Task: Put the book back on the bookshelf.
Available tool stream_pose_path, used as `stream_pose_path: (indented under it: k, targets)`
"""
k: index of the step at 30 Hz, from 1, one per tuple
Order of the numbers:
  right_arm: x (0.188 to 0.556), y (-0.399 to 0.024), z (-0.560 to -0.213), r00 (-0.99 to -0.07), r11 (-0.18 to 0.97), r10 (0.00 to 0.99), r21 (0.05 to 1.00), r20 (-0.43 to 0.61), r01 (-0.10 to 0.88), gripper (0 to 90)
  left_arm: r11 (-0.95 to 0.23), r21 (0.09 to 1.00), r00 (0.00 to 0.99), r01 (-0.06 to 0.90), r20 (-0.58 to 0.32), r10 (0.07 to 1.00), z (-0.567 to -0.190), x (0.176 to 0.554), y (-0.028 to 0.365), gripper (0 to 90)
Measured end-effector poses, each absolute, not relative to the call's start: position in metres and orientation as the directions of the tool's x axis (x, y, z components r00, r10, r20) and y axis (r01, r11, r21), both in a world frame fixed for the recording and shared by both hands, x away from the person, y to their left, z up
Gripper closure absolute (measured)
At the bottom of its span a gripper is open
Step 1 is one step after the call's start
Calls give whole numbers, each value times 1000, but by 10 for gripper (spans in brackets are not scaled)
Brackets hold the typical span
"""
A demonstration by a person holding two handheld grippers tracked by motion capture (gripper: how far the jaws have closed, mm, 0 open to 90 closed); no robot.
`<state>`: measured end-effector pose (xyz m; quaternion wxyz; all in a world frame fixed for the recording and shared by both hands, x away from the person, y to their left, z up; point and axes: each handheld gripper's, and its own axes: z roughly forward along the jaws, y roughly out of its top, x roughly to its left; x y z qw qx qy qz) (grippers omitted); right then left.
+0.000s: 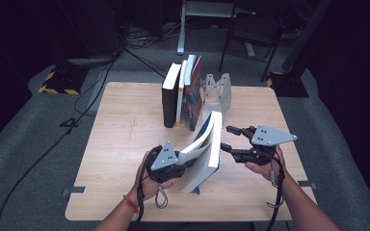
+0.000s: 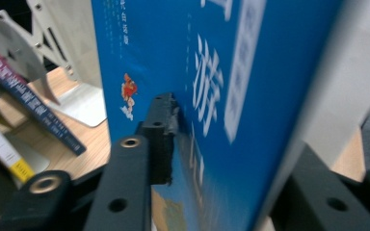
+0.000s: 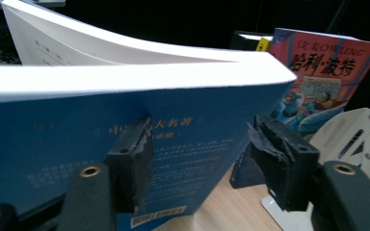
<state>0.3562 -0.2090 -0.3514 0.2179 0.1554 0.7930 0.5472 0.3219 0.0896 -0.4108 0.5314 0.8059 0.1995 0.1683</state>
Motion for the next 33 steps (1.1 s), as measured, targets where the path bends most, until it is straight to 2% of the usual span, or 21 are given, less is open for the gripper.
stream_pose_path:
  k: [7, 12, 15, 17, 18, 20, 23, 27, 33]
  targets:
    - [354, -191, -364, -861, 376, 473, 927, -186, 7, 377, -393, 904, 840, 170, 75, 537, -422, 315, 96, 471]
    - [356, -187, -369, -864, 380, 472, 925, -175, 20, 363, -400, 898, 827, 185, 78, 557, -429, 310, 105, 443]
    - [356, -182, -372, -861, 396, 475, 918, -183, 23, 356, -379, 894, 795, 239, 44, 605, -436, 312, 108, 345]
    - [357, -178, -374, -865, 405, 468, 914, -182, 27, 355, -379, 888, 795, 259, 27, 607, -439, 315, 108, 324]
    - [357, -176, -376, -867, 410, 463, 912, -183, 27, 355, -387, 884, 810, 262, 17, 586, -441, 316, 107, 338]
    - [358, -171, -378, -871, 416, 455, 909, -183, 27, 355, -400, 885, 838, 239, 20, 545, -442, 317, 105, 534]
    - [357, -169, -376, -867, 402, 460, 915, -190, 13, 355, -391, 888, 856, 242, -6, 516, -442, 322, 106, 680]
    - [358, -171, -374, -866, 400, 458, 917, -198, 3, 349, -392, 889, 878, 237, -23, 479, -441, 330, 106, 741]
    - [354, -179, -371, -854, 383, 482, 924, -197, 3, 367, -401, 889, 903, 220, -30, 429, -440, 341, 94, 752]
